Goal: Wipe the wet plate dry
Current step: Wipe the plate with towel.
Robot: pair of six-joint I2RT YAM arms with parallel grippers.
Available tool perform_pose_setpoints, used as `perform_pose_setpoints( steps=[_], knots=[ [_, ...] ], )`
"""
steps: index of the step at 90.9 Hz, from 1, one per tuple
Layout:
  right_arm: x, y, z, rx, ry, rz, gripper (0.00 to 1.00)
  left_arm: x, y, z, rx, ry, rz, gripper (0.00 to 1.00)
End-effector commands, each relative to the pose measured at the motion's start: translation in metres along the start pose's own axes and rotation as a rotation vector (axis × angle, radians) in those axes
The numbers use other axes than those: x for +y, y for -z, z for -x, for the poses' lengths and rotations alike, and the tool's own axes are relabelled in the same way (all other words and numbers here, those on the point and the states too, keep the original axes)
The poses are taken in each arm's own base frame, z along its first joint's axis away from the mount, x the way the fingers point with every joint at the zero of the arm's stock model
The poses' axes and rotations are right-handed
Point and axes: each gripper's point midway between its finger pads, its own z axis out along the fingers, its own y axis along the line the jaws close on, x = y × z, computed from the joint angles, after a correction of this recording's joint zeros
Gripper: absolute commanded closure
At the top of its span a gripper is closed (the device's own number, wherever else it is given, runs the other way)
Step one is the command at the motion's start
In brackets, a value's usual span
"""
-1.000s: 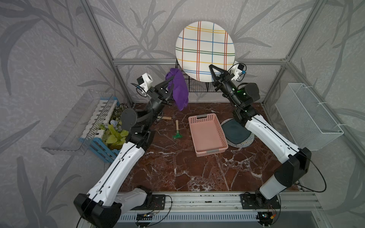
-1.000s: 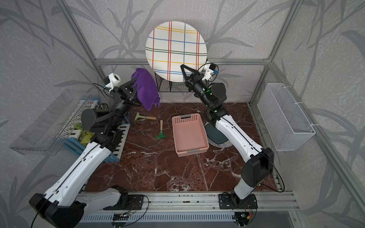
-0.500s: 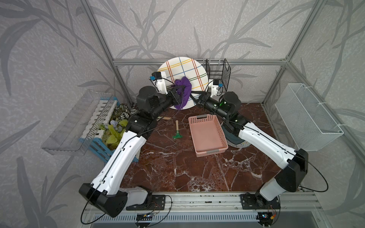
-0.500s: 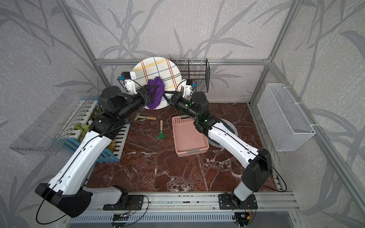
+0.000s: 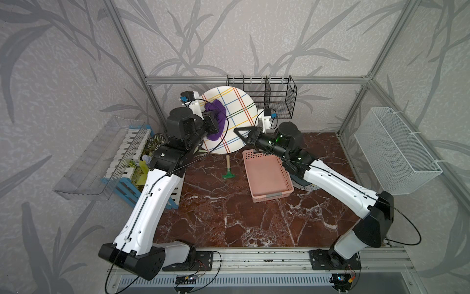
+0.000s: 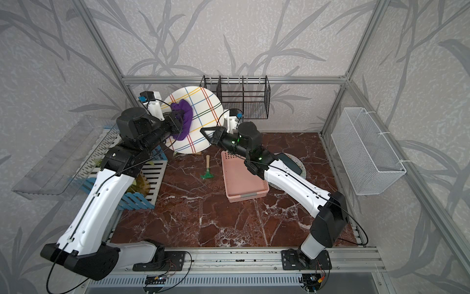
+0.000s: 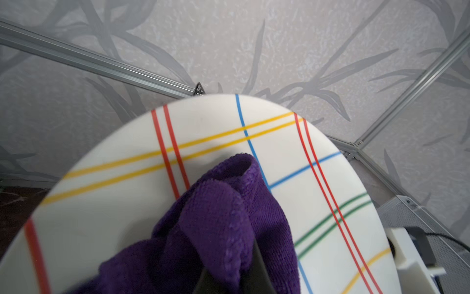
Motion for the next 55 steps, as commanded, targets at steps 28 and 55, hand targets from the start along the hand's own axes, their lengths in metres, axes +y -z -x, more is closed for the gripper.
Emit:
perform_pose_setpoints(
  steps=[28,55],
  knots=[
    [0.079,0.056,0.036,-0.125,0.126,0.208,1.0,0.047,-0.02,-0.046,0.144,0.135,0.04,1.0],
    [0.085,0.04,-0.019,0.049,0.161,0.217,1.0,-0.03,-0.049,-0.099,0.298,0.028,-0.176,1.0]
  ],
)
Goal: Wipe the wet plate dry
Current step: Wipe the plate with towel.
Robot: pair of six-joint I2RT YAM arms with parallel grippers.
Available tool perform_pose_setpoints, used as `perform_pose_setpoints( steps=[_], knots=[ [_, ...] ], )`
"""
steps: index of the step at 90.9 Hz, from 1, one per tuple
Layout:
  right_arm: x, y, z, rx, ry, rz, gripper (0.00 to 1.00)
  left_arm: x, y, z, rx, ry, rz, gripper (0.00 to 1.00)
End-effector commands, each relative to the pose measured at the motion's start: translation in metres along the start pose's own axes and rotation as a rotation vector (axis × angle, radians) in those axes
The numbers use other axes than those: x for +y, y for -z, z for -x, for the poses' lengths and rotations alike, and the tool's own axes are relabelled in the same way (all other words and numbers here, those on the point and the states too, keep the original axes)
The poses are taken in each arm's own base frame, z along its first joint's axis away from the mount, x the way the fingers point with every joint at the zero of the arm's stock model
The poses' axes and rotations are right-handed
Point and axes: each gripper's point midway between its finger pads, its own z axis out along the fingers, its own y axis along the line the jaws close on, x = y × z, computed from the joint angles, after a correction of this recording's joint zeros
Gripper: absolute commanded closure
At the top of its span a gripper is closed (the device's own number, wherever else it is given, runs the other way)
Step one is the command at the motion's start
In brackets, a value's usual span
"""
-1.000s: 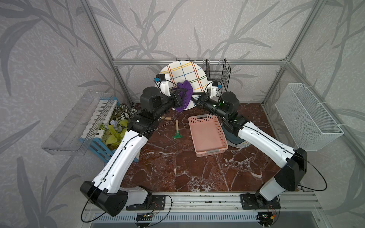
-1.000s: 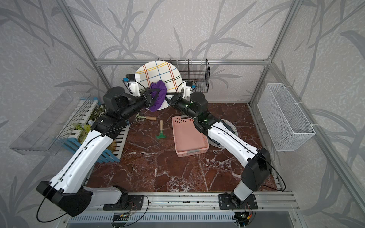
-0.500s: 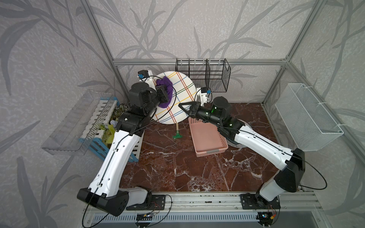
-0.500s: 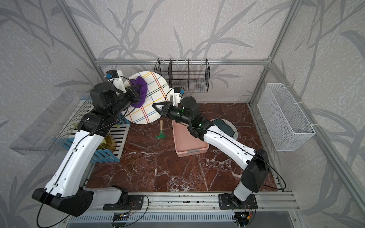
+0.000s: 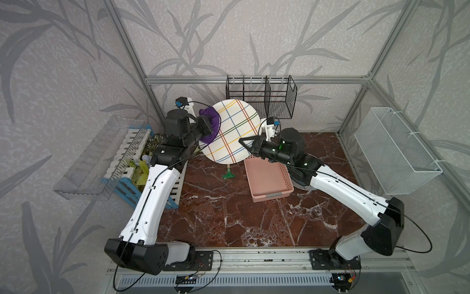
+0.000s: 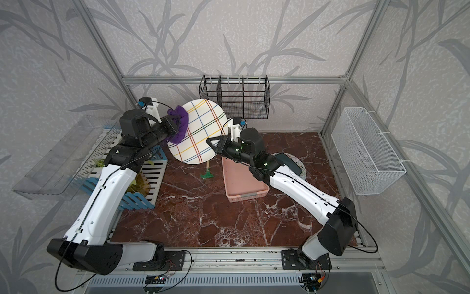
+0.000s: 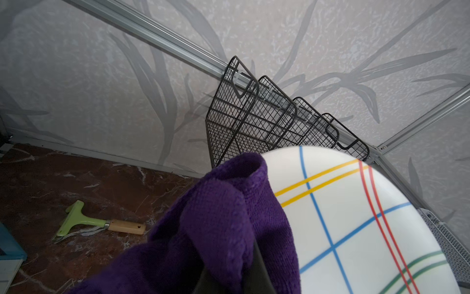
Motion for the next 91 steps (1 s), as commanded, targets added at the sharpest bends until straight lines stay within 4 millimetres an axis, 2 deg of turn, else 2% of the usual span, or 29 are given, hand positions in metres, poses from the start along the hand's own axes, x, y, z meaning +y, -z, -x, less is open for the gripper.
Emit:
perform_pose_setpoints(
  steps=[1,8,14,18,23,27,32,37,43,48,53,58,66,73,79,82,91],
  knots=[
    [0.111,0.031,0.003,-0.007,0.172,0.346,1.0,-0.05,-0.033,-0.065,0.197,-0.073,-0.138,1.0],
    [0.108,0.036,0.026,-0.08,0.153,0.337,1.0,-0.075,-0.037,-0.075,0.223,-0.109,-0.188,1.0],
    [0.099,0.043,0.039,-0.125,0.13,0.321,1.0,-0.072,-0.036,-0.068,0.207,-0.105,-0.173,1.0],
    [0.095,0.046,0.037,-0.121,0.134,0.304,1.0,-0.06,-0.034,-0.056,0.178,-0.086,-0.145,1.0],
    [0.091,0.045,0.025,-0.075,0.165,0.268,1.0,-0.049,-0.032,-0.045,0.157,-0.052,-0.151,1.0],
    [0.087,0.041,0.012,-0.024,0.182,0.243,1.0,-0.056,-0.031,-0.045,0.164,-0.053,-0.199,1.0],
    [0.09,0.039,0.001,0.019,0.197,0.258,1.0,-0.079,-0.029,-0.06,0.207,-0.1,-0.276,1.0],
    [0.09,0.036,0.0,0.028,0.192,0.271,1.0,-0.107,-0.026,-0.089,0.265,-0.172,-0.33,1.0],
    [0.093,0.038,0.01,-0.007,0.2,0.267,1.0,-0.128,-0.023,-0.125,0.334,-0.232,-0.371,1.0],
    [0.093,0.043,0.025,-0.052,0.197,0.263,1.0,-0.13,-0.022,-0.139,0.36,-0.244,-0.379,1.0],
    [0.093,0.05,0.039,-0.095,0.184,0.265,1.0,-0.12,-0.024,-0.134,0.344,-0.235,-0.345,1.0],
    [0.09,0.053,0.044,-0.107,0.181,0.255,1.0,-0.102,-0.026,-0.108,0.289,-0.193,-0.302,1.0],
    [0.095,0.052,0.031,-0.063,0.221,0.241,1.0,-0.059,-0.028,-0.06,0.197,0.015,-0.249,1.0],
    [0.099,0.054,0.024,-0.044,0.232,0.242,1.0,-0.027,-0.025,-0.029,0.118,0.174,-0.224,1.0],
    [0.086,0.061,0.035,-0.101,0.205,0.217,1.0,-0.007,-0.023,-0.017,0.071,0.281,-0.196,1.0],
    [0.084,0.072,0.045,-0.148,0.177,0.22,1.0,-0.001,-0.023,-0.018,0.065,0.328,-0.186,1.0],
    [0.058,0.103,0.076,-0.277,0.087,0.194,1.0,-0.007,-0.021,-0.024,0.078,0.426,-0.259,1.0]
  ],
)
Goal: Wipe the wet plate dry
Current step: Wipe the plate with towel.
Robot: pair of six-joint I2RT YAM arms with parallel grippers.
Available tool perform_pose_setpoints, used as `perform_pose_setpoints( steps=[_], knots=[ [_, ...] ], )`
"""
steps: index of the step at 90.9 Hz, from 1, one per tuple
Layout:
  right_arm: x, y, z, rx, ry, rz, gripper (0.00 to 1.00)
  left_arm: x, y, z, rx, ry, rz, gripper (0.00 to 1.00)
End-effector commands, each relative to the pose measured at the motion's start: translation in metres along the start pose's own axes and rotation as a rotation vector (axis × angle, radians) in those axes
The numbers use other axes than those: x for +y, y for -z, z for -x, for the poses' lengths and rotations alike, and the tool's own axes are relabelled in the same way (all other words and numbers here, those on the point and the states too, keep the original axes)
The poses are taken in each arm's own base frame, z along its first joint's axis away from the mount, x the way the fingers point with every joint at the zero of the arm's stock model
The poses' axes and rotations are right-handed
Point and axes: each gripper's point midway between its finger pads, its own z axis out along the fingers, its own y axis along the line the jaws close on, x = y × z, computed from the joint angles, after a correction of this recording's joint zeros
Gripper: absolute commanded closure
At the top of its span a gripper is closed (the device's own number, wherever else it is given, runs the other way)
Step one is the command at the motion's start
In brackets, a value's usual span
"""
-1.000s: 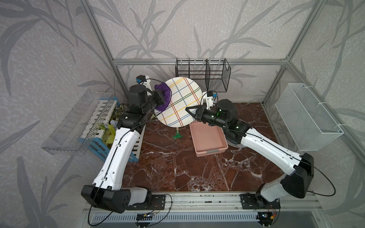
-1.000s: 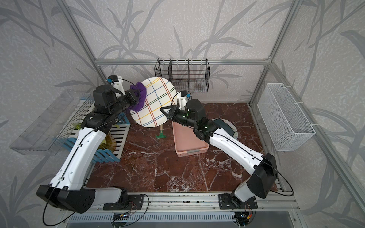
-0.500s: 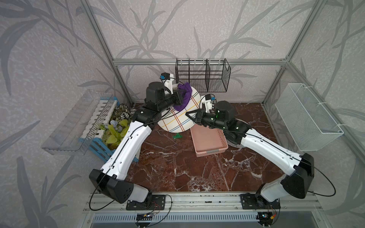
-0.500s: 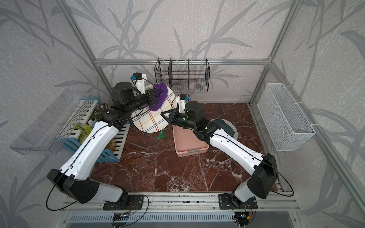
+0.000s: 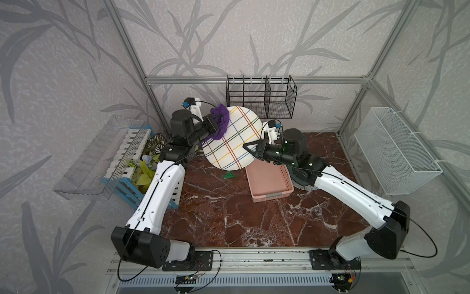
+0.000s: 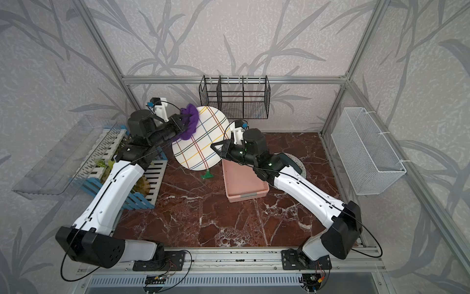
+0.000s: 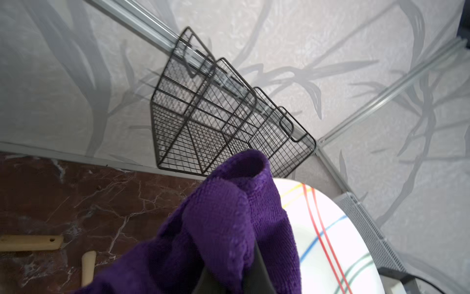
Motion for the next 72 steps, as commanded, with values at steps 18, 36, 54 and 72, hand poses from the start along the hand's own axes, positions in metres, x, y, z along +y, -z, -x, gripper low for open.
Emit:
perform_pose_setpoints(
  steps=[18,36,54,72],
  knots=[
    [0.072,0.142,0.107,-0.461,0.004,0.312,1.0,-0.054,0.018,-0.009,0.022,0.381,-0.387,1.0],
    [0.1,0.153,0.113,-0.46,-0.034,0.442,1.0,-0.12,0.041,0.02,0.006,0.507,-0.668,1.0],
    [0.113,0.133,0.106,-0.395,-0.041,0.499,1.0,-0.193,0.064,0.038,0.05,0.711,-1.034,1.0],
    [0.138,0.099,0.088,-0.312,-0.056,0.615,1.0,-0.232,0.082,0.037,0.099,0.849,-1.234,1.0]
  ],
)
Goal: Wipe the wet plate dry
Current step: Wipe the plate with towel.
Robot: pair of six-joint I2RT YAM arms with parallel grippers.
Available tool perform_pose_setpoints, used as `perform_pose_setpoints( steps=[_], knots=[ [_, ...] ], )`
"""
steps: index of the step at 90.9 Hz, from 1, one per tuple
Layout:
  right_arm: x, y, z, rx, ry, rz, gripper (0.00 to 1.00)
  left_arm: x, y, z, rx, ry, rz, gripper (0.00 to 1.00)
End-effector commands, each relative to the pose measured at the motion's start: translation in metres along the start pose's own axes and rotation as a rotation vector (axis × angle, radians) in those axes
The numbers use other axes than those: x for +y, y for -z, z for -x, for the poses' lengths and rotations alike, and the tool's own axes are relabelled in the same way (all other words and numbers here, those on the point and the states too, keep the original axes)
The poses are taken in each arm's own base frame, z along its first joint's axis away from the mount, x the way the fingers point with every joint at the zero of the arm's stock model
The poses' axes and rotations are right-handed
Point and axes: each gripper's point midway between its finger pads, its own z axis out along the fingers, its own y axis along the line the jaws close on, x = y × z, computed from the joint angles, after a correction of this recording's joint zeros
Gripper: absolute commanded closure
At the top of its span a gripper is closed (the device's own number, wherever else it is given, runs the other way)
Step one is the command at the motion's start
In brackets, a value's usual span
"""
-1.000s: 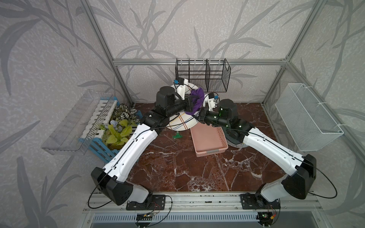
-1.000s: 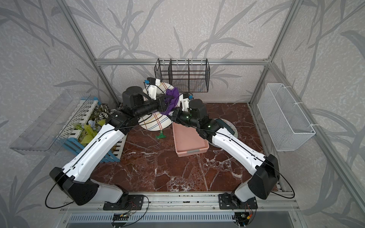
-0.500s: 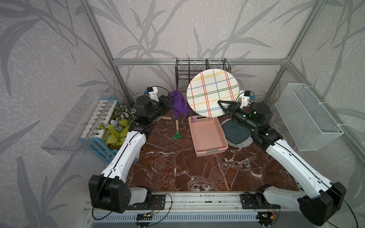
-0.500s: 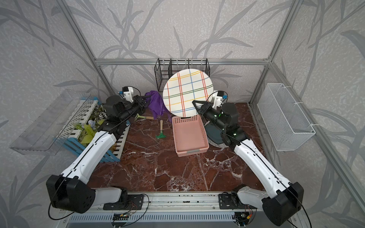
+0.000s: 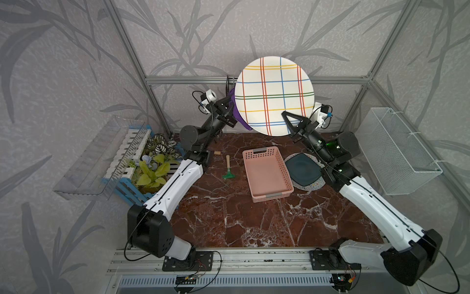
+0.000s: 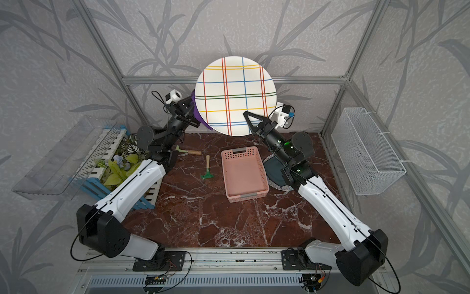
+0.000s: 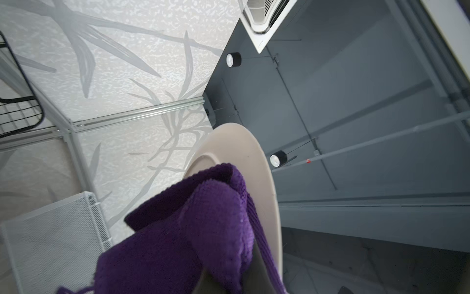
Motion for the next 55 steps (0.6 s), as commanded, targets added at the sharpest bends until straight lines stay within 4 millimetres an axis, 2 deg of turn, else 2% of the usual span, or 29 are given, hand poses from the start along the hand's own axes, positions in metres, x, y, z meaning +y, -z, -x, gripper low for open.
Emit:
perform_pose_setpoints(
  steps=[1,8,11,17,24,30,35,43,50,55],
  knots=[
    [0.034,-0.016,-0.019,0.058,0.009,0.147,1.0,-0.062,-0.01,-0.041,0.105,0.09,-0.24,1.0],
    [0.031,-0.03,-0.015,0.047,-0.007,0.15,1.0,-0.061,-0.016,-0.058,0.124,0.127,-0.251,1.0],
    [0.039,-0.033,-0.008,0.013,0.003,0.184,1.0,-0.061,-0.02,-0.066,0.131,0.147,-0.26,1.0],
    [0.038,-0.039,0.009,-0.038,0.007,0.189,1.0,-0.069,-0.025,-0.077,0.142,0.173,-0.299,1.0],
    [0.038,-0.037,0.029,-0.092,0.016,0.179,1.0,-0.087,-0.024,-0.069,0.123,0.176,-0.361,1.0],
    [0.037,-0.031,0.034,-0.104,0.029,0.164,1.0,-0.109,-0.019,-0.053,0.089,0.151,-0.423,1.0],
    [0.038,-0.026,0.028,-0.08,0.035,0.161,1.0,-0.126,-0.016,-0.039,0.057,0.113,-0.457,1.0],
    [0.04,-0.025,0.0,0.015,0.024,0.172,1.0,-0.139,-0.014,-0.027,0.016,0.091,-0.485,1.0],
    [0.038,-0.03,-0.027,0.064,0.003,0.176,1.0,-0.143,-0.018,-0.031,0.027,0.1,-0.506,1.0],
    [0.038,-0.036,-0.037,0.075,-0.008,0.18,1.0,-0.136,-0.024,-0.038,0.045,0.121,-0.503,1.0]
  ],
)
